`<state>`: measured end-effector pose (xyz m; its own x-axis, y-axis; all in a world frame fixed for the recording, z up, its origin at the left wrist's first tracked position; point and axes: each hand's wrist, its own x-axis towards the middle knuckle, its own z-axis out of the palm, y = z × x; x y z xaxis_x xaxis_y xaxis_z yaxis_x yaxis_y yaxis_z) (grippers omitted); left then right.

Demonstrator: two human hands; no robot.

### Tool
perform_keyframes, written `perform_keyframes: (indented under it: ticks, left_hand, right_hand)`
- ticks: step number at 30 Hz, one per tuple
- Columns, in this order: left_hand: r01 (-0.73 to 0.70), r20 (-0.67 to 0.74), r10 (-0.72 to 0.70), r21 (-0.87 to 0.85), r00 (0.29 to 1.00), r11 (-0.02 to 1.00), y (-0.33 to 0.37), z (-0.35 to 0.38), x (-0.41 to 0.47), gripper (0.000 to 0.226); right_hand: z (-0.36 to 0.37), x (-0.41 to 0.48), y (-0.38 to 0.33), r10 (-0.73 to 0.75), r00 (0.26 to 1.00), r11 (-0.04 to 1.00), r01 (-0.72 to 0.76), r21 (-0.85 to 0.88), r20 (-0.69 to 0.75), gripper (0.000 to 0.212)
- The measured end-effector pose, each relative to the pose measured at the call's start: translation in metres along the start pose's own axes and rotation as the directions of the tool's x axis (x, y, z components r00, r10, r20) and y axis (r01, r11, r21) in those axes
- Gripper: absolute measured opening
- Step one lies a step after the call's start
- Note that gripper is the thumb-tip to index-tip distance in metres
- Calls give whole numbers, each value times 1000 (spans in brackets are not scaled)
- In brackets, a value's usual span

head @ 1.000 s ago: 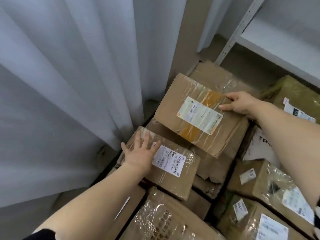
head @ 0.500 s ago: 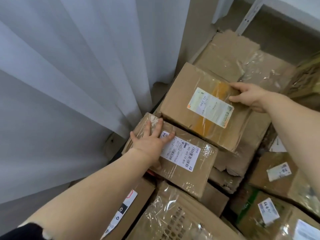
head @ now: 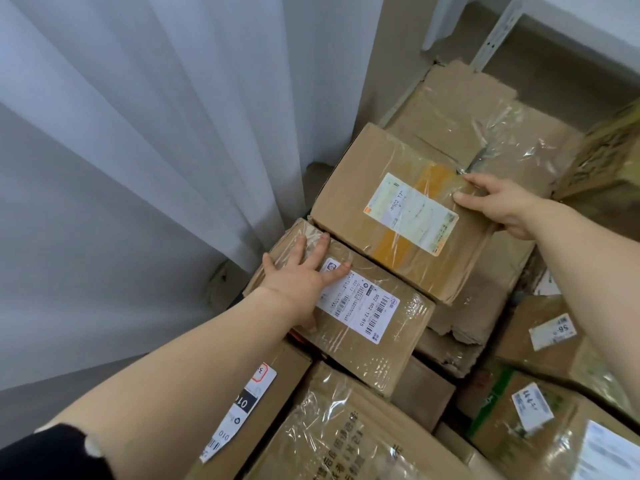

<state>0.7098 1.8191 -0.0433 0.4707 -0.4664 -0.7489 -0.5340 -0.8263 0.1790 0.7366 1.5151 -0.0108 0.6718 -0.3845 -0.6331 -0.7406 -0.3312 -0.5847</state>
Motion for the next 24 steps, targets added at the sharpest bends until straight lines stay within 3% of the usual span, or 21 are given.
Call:
perform_keyframes:
  ticks: [4,6,7,9,11,12,14,17,21,24]
  left_hand:
    - [-3,-29,2,-43,1000,999,2,0,-6,98]
    - [21,-181,-40,-106,983,994,6,-4,-9,75]
    - [47,-302,-92,-153,949,987,9,-6,-10,65]
    - [87,-530,-248,-310,811,947,14,-13,-9,51]
    - [64,-588,-410,-518,698,853,15,-23,-4,52]
    - [53,-543,-469,-613,696,788,14,-28,1,58]
    - [73,-395,-505,-729,767,681,10,-39,12,60]
    - [78,-275,-473,-796,837,601,4,-43,24,40]
    - [64,-315,-512,-802,799,594,-7,-42,27,33]
    - [79,-302,-545,-819,782,568,-14,-41,26,38]
  right_hand:
    - [7,-1,7,7,996,1000,-8,-15,-84,59]
    - [11,-3,14,61,985,998,-57,27,-162,77]
    - [12,-1,21,84,974,996,-75,54,-210,92]
    - [14,8,36,141,946,982,-96,162,-291,129]
    - [19,18,53,237,921,940,-138,312,-308,146]
    - [25,11,53,283,918,913,-169,370,-280,143]
    - [40,-5,49,333,917,869,-207,450,-220,128]
    - [52,-1,58,323,916,859,-179,480,-237,98]
    - [60,1,55,258,923,877,-99,471,-287,72]
    - [68,6,56,225,934,887,-78,456,-278,67]
